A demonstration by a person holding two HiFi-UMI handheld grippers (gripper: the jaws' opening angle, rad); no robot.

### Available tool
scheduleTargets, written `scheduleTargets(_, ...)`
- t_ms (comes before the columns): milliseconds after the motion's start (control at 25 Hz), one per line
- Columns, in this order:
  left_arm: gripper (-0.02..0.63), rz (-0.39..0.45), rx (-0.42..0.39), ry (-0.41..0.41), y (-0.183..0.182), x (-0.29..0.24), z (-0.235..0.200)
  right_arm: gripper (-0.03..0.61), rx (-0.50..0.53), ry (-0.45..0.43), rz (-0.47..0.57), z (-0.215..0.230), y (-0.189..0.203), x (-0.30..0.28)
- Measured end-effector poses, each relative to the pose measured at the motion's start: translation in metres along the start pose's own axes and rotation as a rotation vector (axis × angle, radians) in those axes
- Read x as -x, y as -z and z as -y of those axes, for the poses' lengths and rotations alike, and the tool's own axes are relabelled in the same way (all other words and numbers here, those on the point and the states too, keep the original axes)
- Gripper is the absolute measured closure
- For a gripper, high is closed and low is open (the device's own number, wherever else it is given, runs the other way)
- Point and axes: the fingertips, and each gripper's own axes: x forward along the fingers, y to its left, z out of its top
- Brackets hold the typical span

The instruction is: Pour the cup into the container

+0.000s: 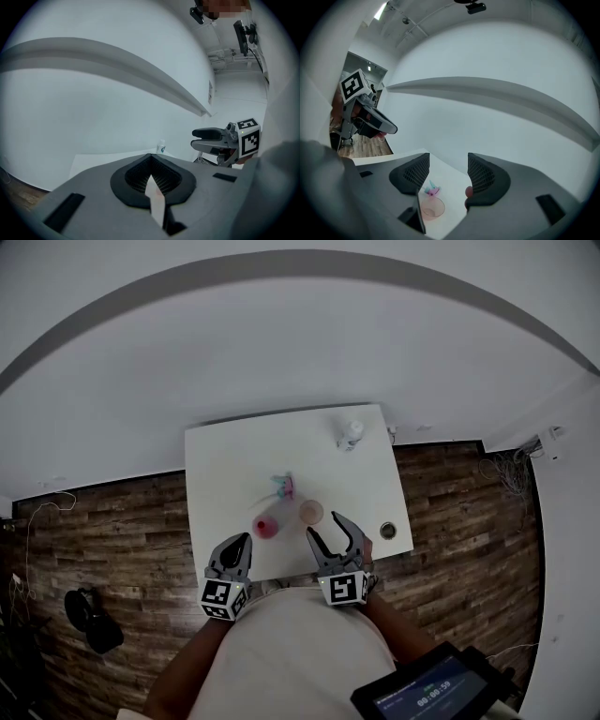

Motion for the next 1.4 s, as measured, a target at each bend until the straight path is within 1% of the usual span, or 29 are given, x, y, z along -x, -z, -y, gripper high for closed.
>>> scheduleTargets(360,0.604,0.020,0.005,-0.010,-0.002,0.029,-0.010,0.316,0.000,0.009,0.001,-0.026,-0.012,0.008)
scheduleTargets(560,0.604,0.005,0.014,-0.014,0.004,0.043,-0.020,0.316,-0.002,0.031,-0.002,-0.039,-0.017,0.011)
scheduleTargets(800,0.604,0.031,0.041,-0.026,0.005,0.060,-0.039,0.316,-0.003,0.053,-0.008,-0.058,-0.019,0.019)
scheduleTargets(1080,0.604,0.047,0.056,-0.002,0.006,0.074,-0.042,0.316,-0.005,0.068,-0.003,-0.076,-0.026,0.025)
scheduleTargets(1360,0.604,0.028,0.068,0.021,0.017,0.089,-0.044,0.317,-0.018,0.078,-0.006,-0.095,-0.032,0.035)
scheduleTargets(1400,0.604,0.026,0.060,0.026,0.019,0.089,-0.044,0.318,-0.015,0.080,-0.004,-0.096,-0.032,0.036)
